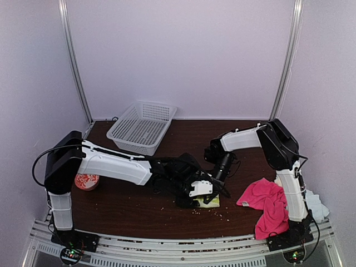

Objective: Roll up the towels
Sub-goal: Roll the towel at the center of the board.

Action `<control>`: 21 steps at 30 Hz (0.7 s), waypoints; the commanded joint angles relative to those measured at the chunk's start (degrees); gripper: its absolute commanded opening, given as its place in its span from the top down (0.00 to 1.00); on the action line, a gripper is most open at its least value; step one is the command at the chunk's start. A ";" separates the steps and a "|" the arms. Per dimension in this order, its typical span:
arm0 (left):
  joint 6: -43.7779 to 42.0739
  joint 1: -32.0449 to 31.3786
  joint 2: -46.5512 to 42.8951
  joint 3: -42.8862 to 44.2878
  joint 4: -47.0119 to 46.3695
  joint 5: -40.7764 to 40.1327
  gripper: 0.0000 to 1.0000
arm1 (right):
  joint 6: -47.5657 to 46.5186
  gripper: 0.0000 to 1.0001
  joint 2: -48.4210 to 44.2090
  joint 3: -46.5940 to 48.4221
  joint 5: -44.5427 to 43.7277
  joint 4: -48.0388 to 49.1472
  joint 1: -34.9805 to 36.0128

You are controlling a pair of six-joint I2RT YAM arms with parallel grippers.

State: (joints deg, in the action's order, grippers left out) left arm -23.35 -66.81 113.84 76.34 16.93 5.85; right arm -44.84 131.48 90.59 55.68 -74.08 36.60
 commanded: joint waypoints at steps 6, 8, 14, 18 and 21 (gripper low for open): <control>-2.24 -0.25 4.16 2.12 0.11 -0.88 0.63 | 0.02 0.97 3.33 0.86 -3.94 1.05 0.01; -1.86 -0.34 4.27 1.83 -0.61 -0.67 0.72 | 0.02 0.96 3.30 0.97 -3.84 0.92 0.05; 0.32 -0.41 4.01 1.29 -1.61 -3.03 0.61 | 0.36 0.95 1.10 1.44 -3.48 0.70 0.05; 0.68 -1.14 1.80 -0.51 -4.82 -5.04 0.51 | 0.95 0.94 1.26 1.95 -3.80 0.99 0.05; 0.11 -1.90 1.32 -0.62 -5.26 -4.87 0.55 | 0.74 0.94 2.04 2.13 -3.62 0.70 0.05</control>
State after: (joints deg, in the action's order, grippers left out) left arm -23.57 -67.46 117.19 76.51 15.53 2.24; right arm -44.42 132.18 91.92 55.51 -75.33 36.60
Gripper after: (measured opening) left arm 0.483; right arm 0.105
